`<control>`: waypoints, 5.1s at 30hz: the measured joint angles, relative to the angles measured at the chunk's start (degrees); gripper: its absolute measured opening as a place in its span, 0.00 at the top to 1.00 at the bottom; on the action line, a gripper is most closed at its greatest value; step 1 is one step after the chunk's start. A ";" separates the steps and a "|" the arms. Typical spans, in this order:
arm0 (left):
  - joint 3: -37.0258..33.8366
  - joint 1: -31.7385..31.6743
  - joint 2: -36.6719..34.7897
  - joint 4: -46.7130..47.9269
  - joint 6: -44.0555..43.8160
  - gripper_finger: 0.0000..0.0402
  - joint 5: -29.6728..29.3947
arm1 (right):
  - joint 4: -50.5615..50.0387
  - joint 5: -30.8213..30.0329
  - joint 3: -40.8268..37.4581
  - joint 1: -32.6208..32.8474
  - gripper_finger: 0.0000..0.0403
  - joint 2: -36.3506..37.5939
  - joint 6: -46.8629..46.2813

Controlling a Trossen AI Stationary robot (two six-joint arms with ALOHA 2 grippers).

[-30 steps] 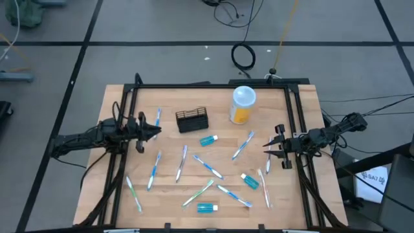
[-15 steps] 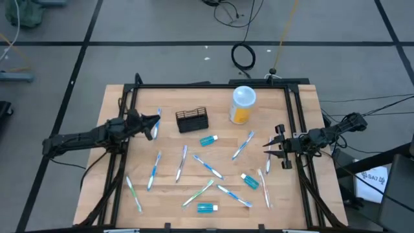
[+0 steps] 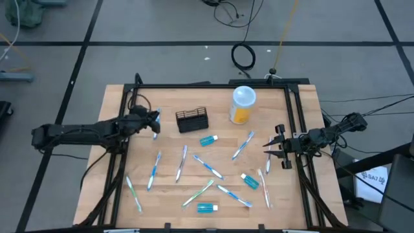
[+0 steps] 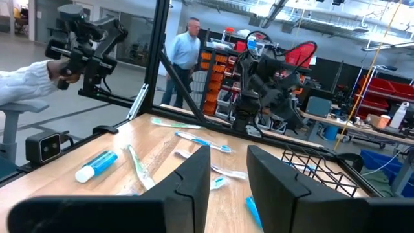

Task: Pick & Place toothbrushing station

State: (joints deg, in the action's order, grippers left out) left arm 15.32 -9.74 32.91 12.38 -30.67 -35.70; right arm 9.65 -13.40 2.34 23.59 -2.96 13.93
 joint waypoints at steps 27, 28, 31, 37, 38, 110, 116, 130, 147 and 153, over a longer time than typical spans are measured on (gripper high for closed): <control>0.19 -15.17 26.05 -1.14 -9.08 0.60 2.66 | 0.00 0.01 0.00 0.00 0.77 0.00 0.47; 0.19 -15.62 27.03 -1.84 -9.13 0.60 2.74 | -0.01 0.00 0.00 0.00 0.77 0.00 0.47; 0.19 -16.38 29.33 -5.13 -8.40 0.60 5.12 | 0.00 0.01 -0.01 0.00 0.77 0.00 0.49; 0.23 -16.55 31.95 -9.90 -8.36 0.60 7.19 | -0.02 0.00 -0.01 0.00 0.77 0.00 0.49; 0.23 -16.61 32.38 -9.88 -8.49 0.60 6.88 | -0.02 0.01 0.00 0.00 0.77 0.00 0.49; 0.14 9.97 22.64 -48.86 17.27 0.99 4.12 | 12.58 0.19 -0.01 0.00 0.77 0.00 -2.68; 0.14 12.71 23.38 -52.83 20.83 0.99 4.12 | 17.98 1.53 -0.01 0.02 0.77 0.00 -11.66; 0.16 13.42 23.34 -56.36 21.76 0.99 7.28 | 24.74 -0.25 -0.03 0.00 0.77 0.00 2.74; 0.16 22.60 23.34 -70.45 27.32 0.99 15.75 | 47.84 -4.57 1.65 0.00 0.77 -23.29 -1.35; 0.16 23.69 23.34 -73.41 28.09 0.99 15.75 | 49.34 -4.44 12.34 -0.21 0.77 -42.53 0.72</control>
State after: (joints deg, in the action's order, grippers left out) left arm 15.49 13.95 56.25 -61.03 -2.59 -19.94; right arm 58.99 -17.83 14.68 23.39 -45.50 14.65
